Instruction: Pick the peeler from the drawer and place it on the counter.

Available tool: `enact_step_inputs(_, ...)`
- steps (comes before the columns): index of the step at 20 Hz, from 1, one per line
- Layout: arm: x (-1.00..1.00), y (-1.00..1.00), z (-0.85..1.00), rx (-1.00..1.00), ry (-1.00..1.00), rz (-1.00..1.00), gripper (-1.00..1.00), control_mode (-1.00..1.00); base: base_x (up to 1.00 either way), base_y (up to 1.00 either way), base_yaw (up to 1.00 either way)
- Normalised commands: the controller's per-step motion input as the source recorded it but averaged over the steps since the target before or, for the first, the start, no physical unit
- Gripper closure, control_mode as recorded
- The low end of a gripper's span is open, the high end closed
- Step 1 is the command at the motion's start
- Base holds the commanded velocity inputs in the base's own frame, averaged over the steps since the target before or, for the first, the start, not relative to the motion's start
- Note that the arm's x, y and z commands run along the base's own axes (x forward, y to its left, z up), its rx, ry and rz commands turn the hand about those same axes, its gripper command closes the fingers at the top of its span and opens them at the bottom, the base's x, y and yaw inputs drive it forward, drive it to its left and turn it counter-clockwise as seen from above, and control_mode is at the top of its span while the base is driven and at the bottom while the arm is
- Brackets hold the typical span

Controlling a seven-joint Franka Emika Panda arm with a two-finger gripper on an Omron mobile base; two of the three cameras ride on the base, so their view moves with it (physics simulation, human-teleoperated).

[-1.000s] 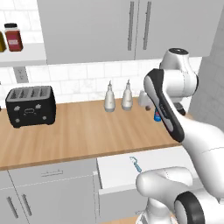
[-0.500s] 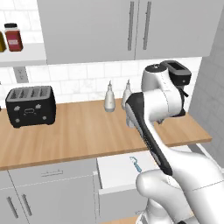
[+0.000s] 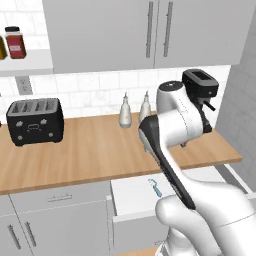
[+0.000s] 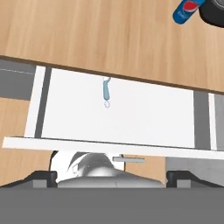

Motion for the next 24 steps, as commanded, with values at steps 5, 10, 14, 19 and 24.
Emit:
enact_step_inputs(5,0.00,-0.09,0.00,0.00,0.00,-0.01,-1.00,-1.00,0.00,0.00,0.00)
enact_step_inputs(10,0.00,0.00,0.00,0.00,0.00,0.00,-1.00,-1.00,0.00,0.00,0.00)
enact_step_inputs(14,0.00,0.00,0.00,0.00,0.00,0.00,-1.00,-1.00,0.00,0.00,0.00)
enact_step_inputs(19,-0.07,0.07,-0.03,-0.01,0.00,0.00,-1.00,1.00,-0.18,0.36,0.00)
enact_step_inputs(24,0.00,0.00,0.00,0.00,0.00,0.00,-1.00,1.00,-0.40,1.00,-0.21)
